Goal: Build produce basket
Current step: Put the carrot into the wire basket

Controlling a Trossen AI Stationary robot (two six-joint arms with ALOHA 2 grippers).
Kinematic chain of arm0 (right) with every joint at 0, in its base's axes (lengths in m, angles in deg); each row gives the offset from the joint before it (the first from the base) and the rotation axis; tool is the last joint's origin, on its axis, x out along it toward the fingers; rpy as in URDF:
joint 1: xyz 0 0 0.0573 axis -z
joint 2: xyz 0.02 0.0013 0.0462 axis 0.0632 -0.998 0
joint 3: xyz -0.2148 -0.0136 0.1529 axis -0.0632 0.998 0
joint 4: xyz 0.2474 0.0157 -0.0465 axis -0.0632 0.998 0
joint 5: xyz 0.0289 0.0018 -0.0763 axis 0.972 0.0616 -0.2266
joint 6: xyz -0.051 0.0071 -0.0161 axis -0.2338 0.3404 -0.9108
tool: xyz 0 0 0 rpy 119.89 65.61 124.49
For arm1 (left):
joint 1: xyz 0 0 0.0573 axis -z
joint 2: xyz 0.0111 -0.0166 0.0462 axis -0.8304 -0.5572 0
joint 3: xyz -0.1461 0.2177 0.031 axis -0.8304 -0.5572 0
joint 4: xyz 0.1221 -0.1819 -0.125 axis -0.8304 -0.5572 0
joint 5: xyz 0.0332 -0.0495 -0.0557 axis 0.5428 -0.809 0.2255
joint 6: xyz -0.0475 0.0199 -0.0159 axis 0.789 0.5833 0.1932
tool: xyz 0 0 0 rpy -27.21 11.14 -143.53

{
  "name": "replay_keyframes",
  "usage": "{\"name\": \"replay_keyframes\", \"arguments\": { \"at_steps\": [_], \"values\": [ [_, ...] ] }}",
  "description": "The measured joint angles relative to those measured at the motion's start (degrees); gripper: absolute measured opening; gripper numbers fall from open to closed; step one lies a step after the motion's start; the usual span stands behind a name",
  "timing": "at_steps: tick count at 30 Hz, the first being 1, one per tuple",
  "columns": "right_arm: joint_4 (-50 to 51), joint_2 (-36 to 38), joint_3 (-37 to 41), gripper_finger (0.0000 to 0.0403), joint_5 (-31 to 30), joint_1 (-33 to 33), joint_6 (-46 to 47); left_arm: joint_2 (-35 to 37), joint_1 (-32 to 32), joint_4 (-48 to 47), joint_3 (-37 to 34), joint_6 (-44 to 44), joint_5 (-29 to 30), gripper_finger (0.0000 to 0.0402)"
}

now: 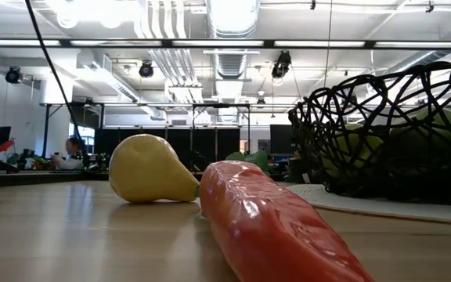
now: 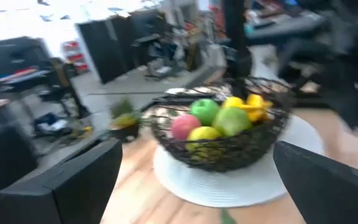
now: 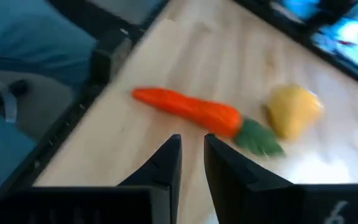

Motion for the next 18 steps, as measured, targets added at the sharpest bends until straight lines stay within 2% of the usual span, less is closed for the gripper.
{"name": "replay_keyframes", "arguments": {
  "at_steps": [3,7,9,13,18],
  "values": [
    [-4.6,-0.1,0.0,0.0075,11.1,6.3,-7.1,0.7,0.3,0.1,-3.4,3.5,4.3,0.0400],
    [-9.8,-0.8,0.0,0.0115,26.9,15.3,-10.0,1.5,-0.4,0.2,-6.9,9.9,3.6,0.0400],
    [-11.4,-2.0,-0.1,0.0139,32.3,19.1,-11.1,1.7,-0.7,0.1,-8.6,12.3,3.2,0.0400],
    [-9.0,-5.9,-3.2,0.0177,36.1,24.3,-14.4,1.7,-0.8,0.1,-10.3,14.8,2.7,0.0400],
    [-1.6,-12.7,-10.1,0.0188,36.0,27.5,-24.0,1.8,-0.8,0.1,-11.5,15.4,2.0,0.0400]
  ]
}}
